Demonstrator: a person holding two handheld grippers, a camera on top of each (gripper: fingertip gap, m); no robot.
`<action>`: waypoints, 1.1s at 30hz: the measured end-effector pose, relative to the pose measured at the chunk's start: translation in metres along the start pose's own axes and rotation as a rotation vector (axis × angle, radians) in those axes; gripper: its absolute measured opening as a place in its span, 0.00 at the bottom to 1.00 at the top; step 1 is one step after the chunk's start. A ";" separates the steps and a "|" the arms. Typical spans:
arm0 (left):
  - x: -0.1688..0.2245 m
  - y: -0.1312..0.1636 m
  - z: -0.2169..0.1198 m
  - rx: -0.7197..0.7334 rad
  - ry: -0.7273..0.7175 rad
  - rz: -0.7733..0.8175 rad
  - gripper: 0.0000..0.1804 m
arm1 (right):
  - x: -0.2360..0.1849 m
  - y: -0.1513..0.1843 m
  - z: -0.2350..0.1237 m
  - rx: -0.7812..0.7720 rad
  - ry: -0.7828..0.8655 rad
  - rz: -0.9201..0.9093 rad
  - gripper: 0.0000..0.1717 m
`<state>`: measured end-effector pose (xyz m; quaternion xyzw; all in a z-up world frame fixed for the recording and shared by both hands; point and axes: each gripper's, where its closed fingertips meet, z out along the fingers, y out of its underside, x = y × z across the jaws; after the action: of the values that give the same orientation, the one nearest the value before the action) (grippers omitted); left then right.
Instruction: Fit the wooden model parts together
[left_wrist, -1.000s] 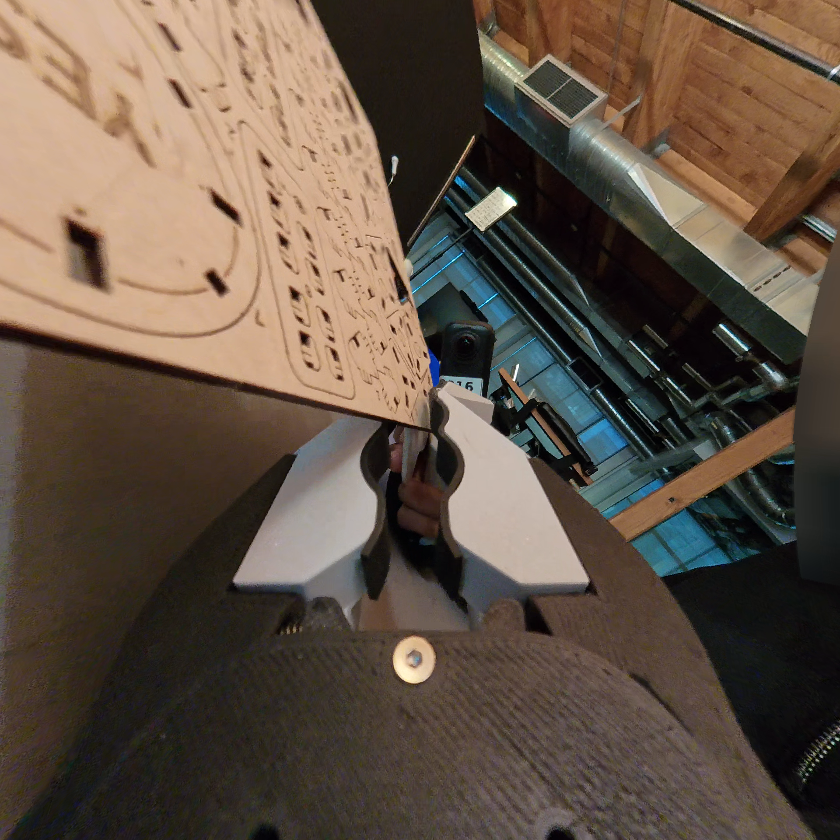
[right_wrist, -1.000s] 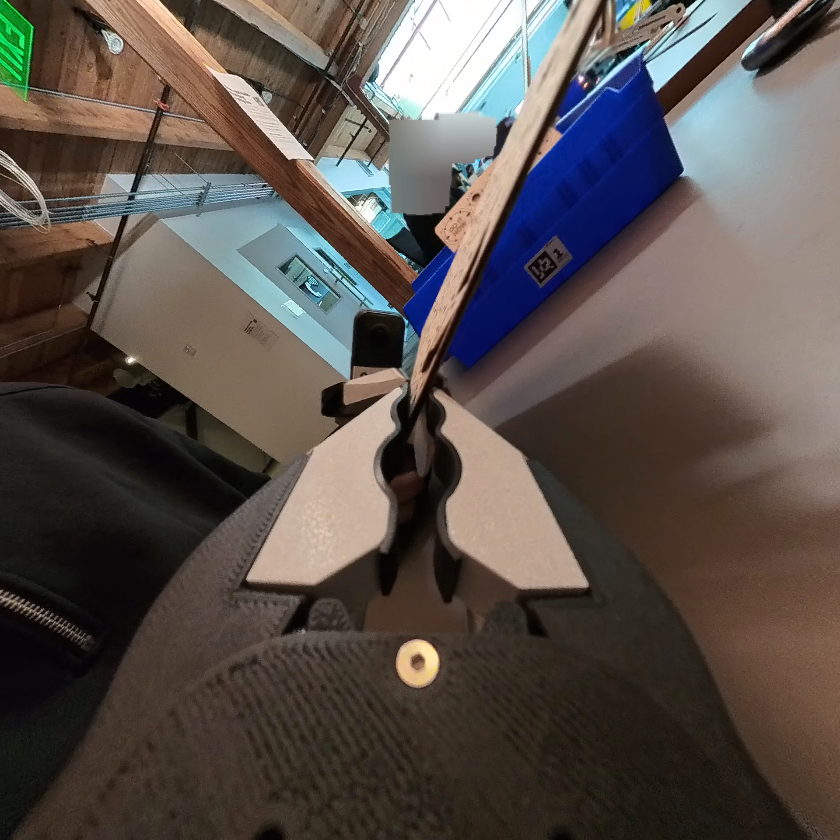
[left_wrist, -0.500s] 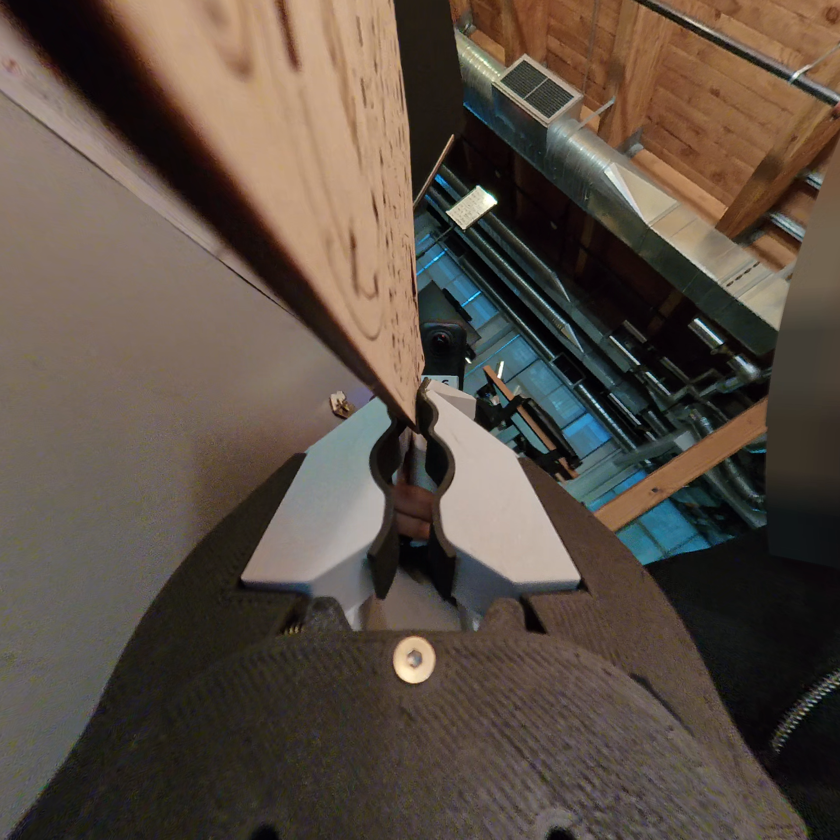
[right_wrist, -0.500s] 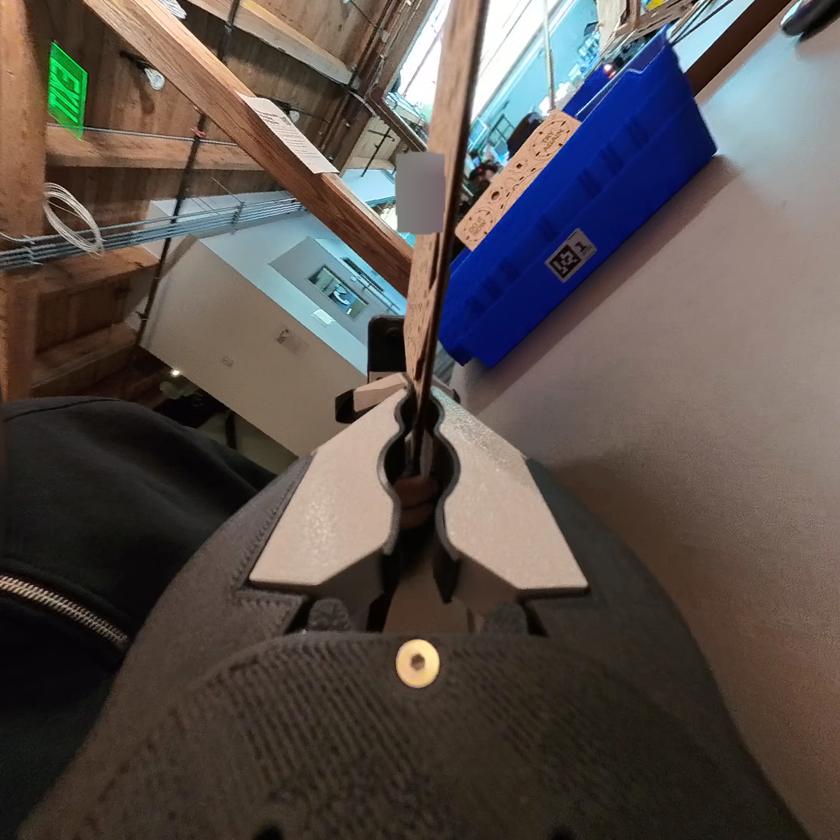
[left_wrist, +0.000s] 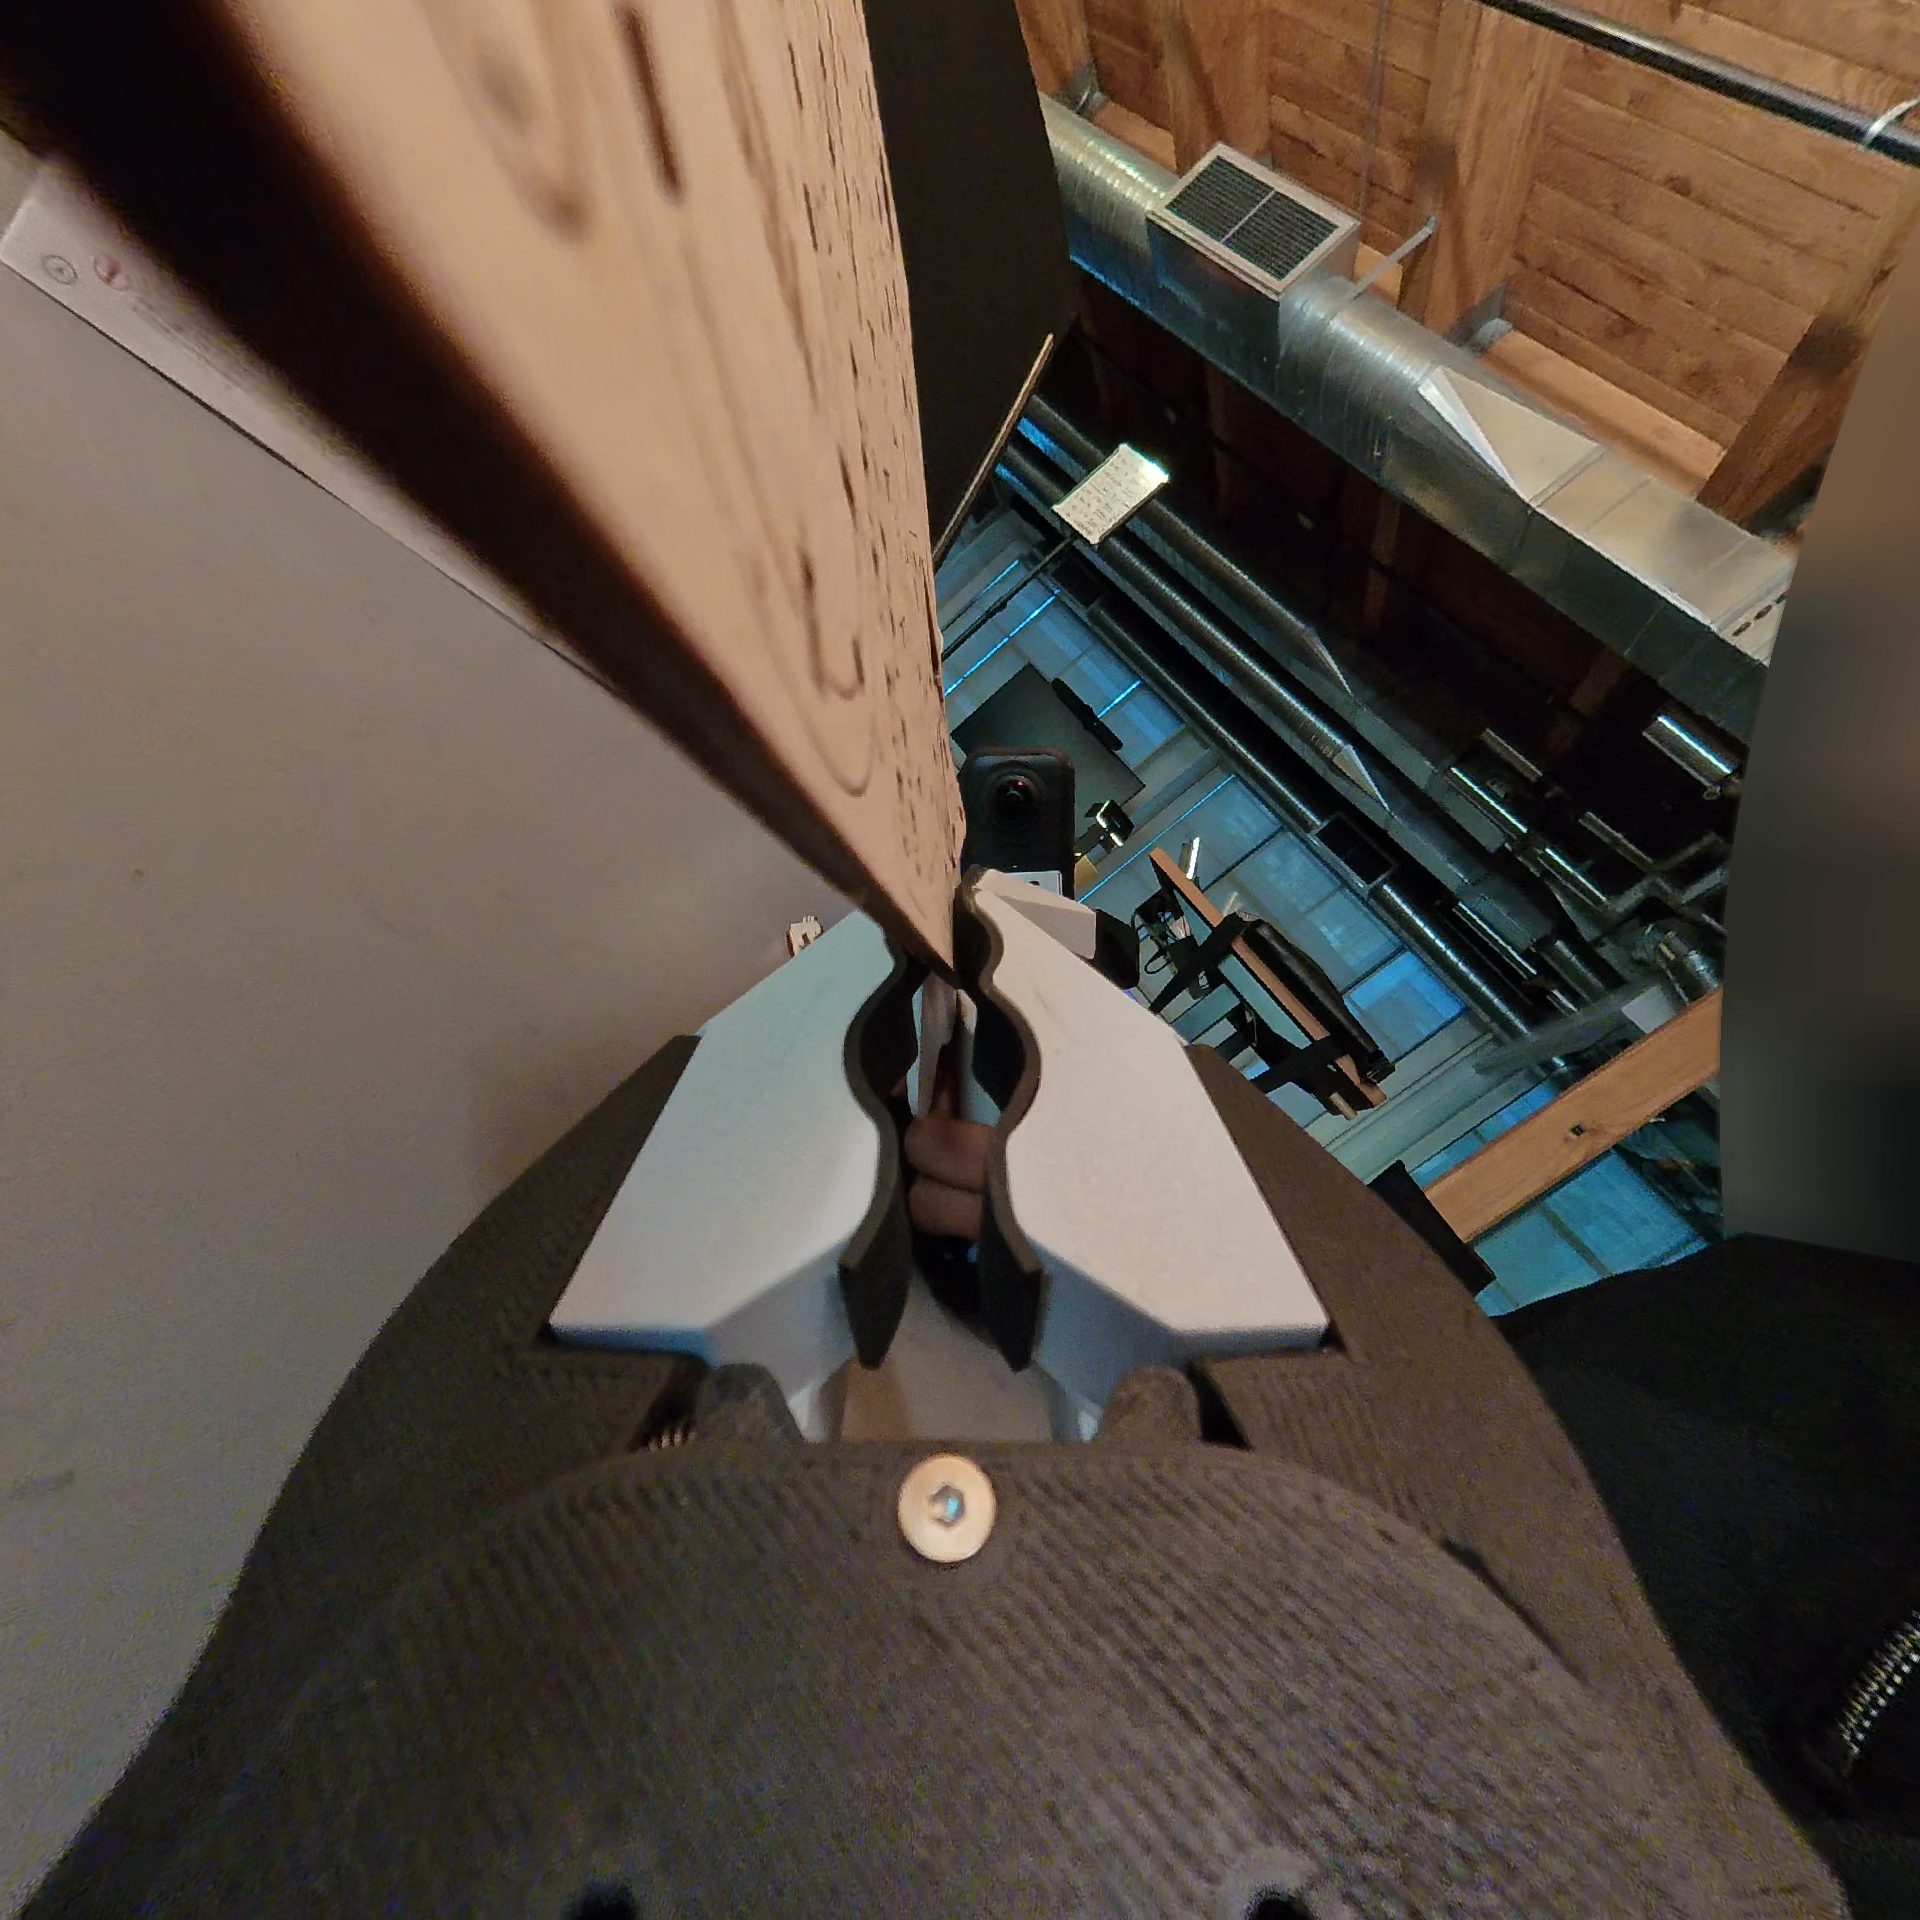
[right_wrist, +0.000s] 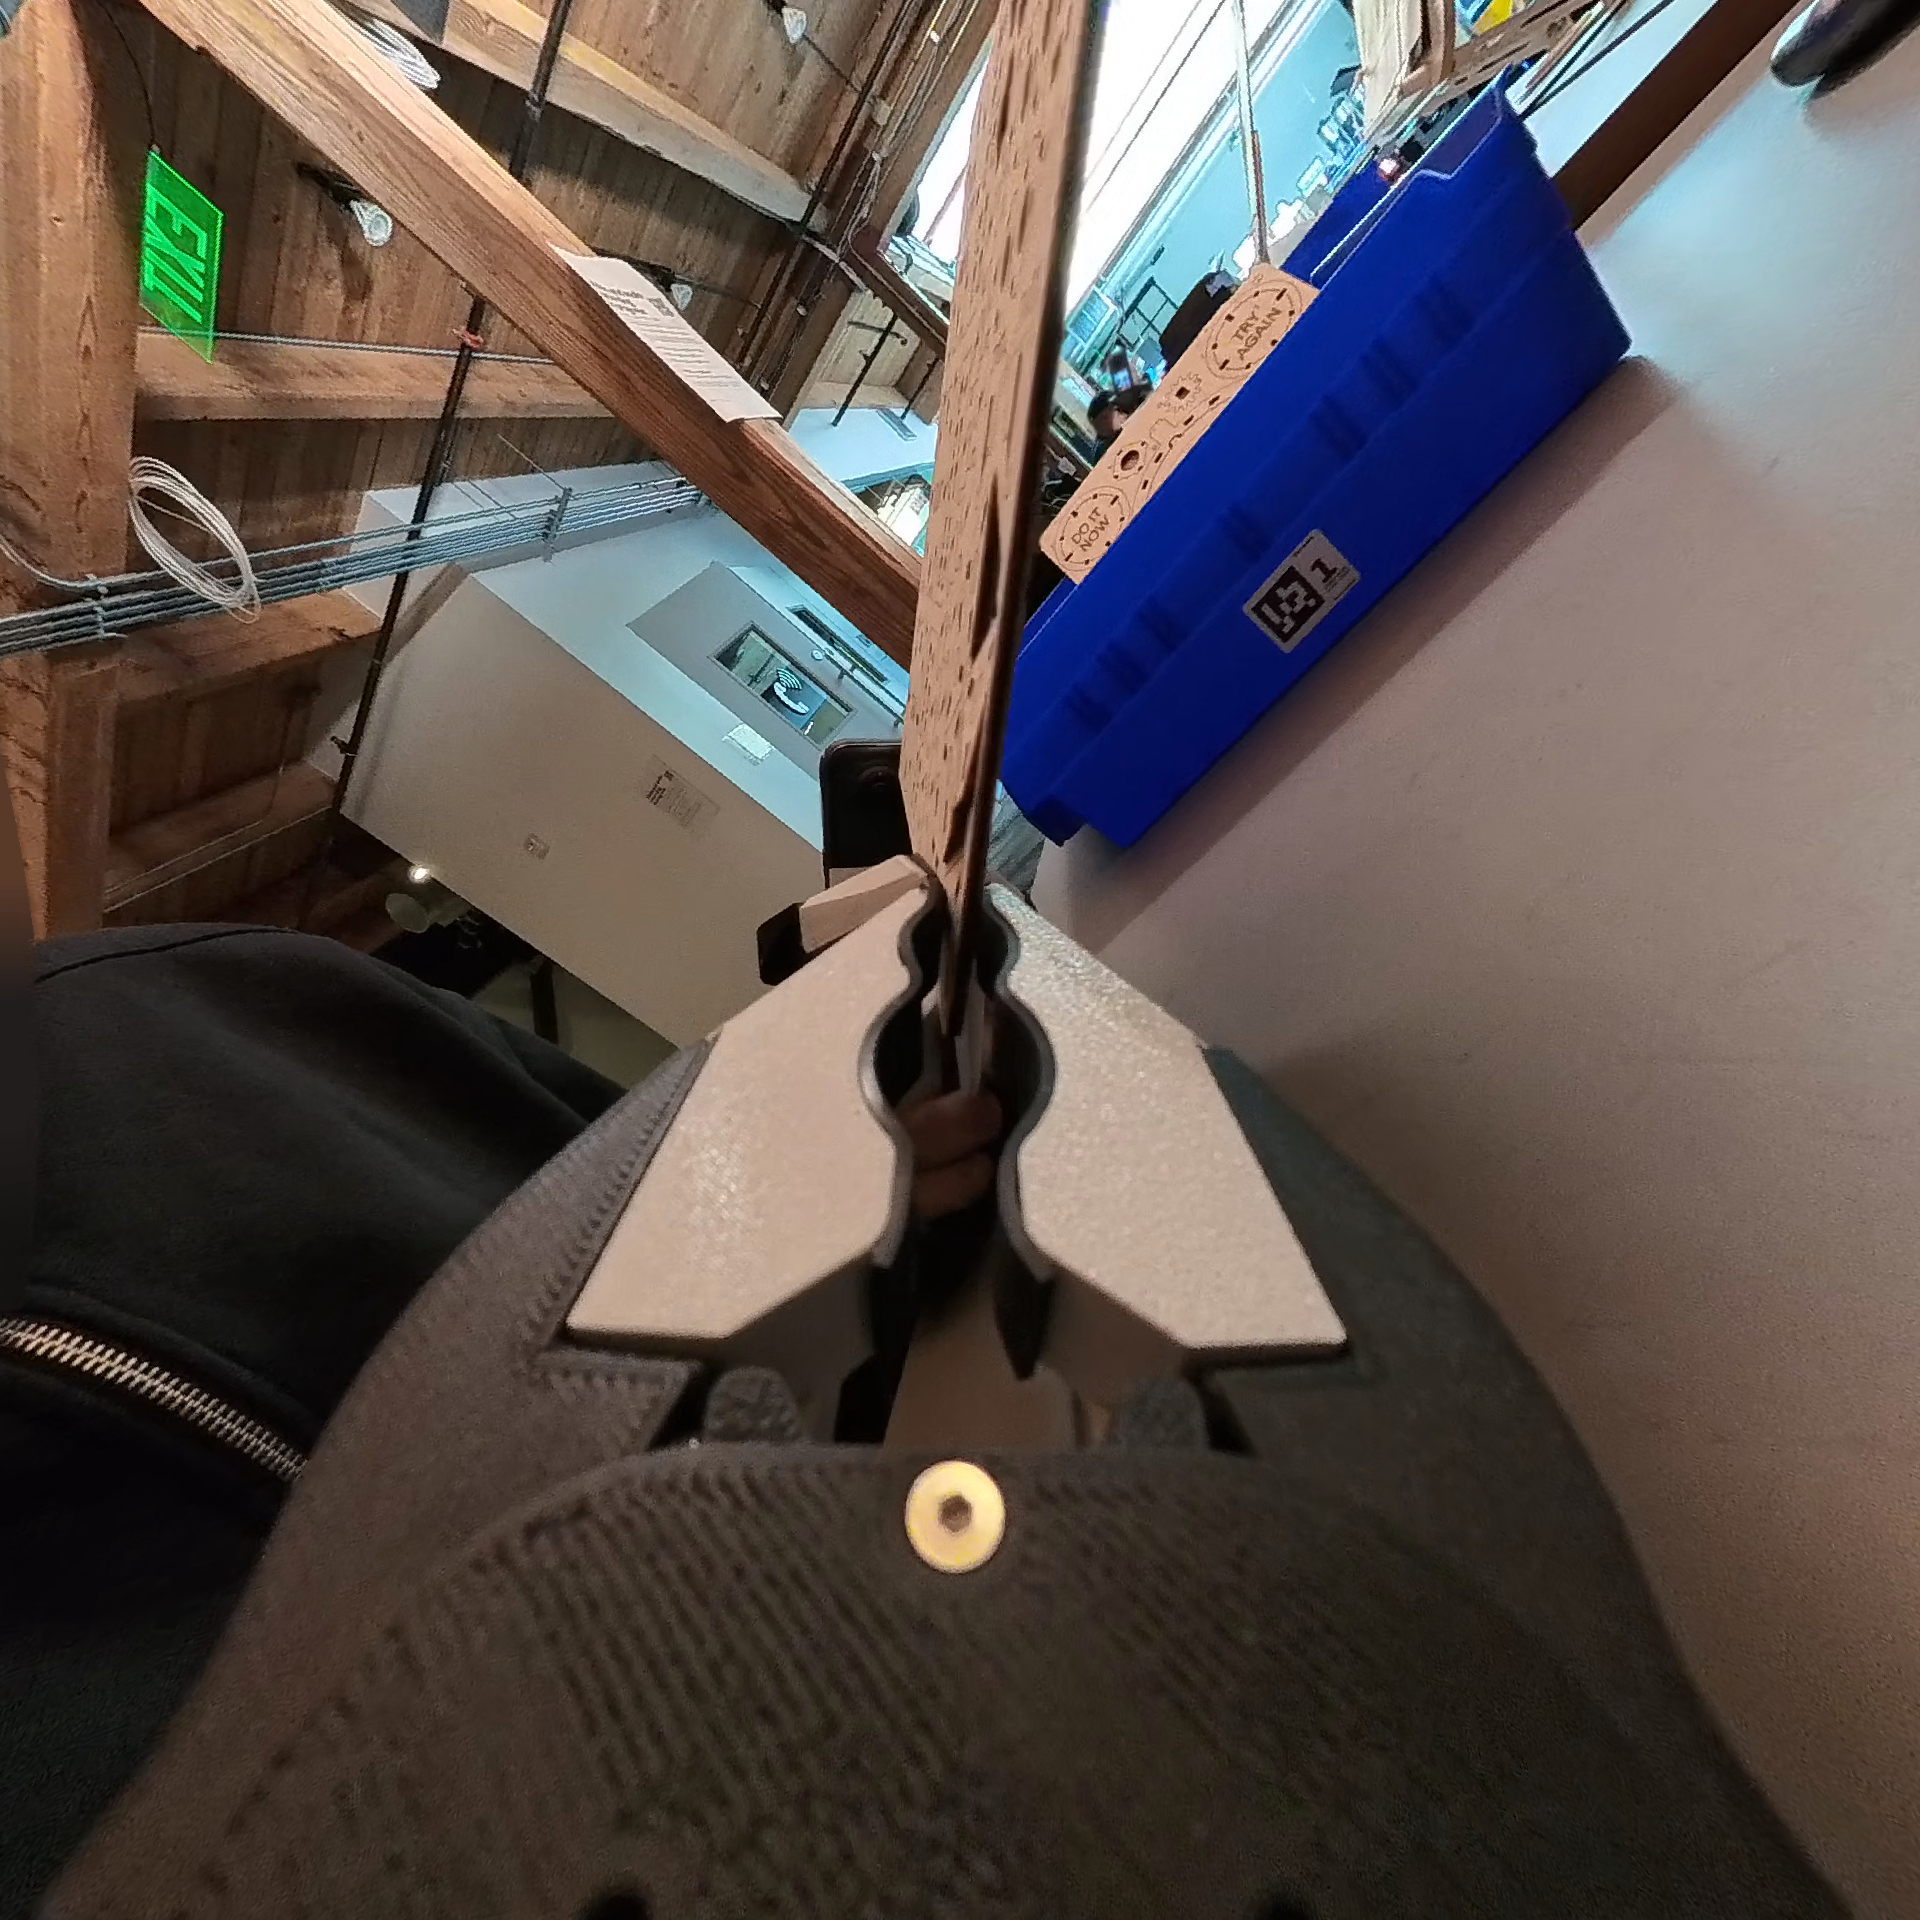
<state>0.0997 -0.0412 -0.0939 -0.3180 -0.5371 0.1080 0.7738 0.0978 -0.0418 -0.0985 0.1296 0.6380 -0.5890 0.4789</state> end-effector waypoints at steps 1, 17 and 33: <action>0.000 0.000 0.000 -0.002 0.000 0.000 0.00 | 0.000 0.000 0.000 0.000 0.000 0.000 0.02; -0.006 0.005 -0.001 -0.017 -0.069 0.002 0.00 | 0.008 0.003 0.000 -0.011 0.082 -0.030 0.02; -0.007 0.000 -0.001 0.012 -0.069 0.004 0.00 | 0.010 0.000 0.003 0.016 0.117 -0.088 0.05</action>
<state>0.0979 -0.0453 -0.0997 -0.3107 -0.5623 0.1238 0.7563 0.0941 -0.0489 -0.1051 0.1394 0.6653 -0.6061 0.4131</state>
